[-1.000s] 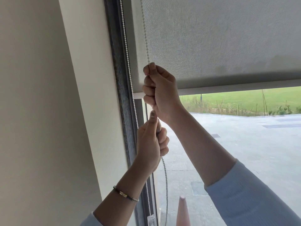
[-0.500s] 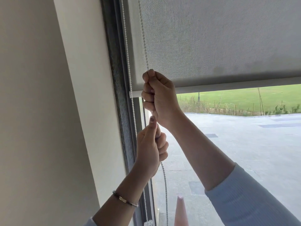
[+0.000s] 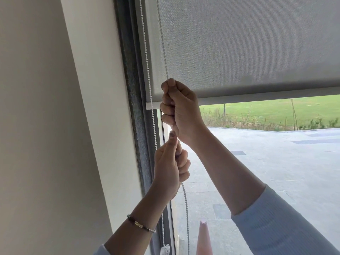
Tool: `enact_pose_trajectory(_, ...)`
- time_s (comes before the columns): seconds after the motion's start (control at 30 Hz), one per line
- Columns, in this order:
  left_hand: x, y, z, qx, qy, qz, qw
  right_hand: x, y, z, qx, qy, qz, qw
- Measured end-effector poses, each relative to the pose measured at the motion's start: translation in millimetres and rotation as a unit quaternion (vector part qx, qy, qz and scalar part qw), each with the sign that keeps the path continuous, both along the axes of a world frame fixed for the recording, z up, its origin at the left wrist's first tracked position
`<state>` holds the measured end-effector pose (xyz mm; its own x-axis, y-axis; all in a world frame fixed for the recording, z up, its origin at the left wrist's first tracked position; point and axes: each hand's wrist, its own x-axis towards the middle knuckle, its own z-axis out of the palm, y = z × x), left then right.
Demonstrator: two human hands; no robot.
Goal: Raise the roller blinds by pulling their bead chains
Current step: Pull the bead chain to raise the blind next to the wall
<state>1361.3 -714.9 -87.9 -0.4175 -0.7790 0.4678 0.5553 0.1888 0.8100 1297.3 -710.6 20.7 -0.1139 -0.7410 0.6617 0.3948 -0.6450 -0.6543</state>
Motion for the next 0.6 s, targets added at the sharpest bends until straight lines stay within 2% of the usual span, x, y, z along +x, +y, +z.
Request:
enact_pose_trajectory(0.3, -3.1, -7.0, 5.9, -0.027, 0.012, -0.007, 1.000, -3.7, -0.7, 3.2, -0.022, 0.017, -0.016, 0.999)
enact_pose_trajectory(0.47, -7.5, -25.0, 11.8, -0.058, 0.008, 0.050, 0.997, -14.4, -2.6, -10.0, -0.016, 0.111, -0.196, 0.974)
enact_pose_trajectory(0.6, -11.5, -31.4, 8.8, -0.073, -0.001, 0.109, 0.991, -23.5, -6.1, -32.8, 0.003, 0.127, -0.246, 0.961)
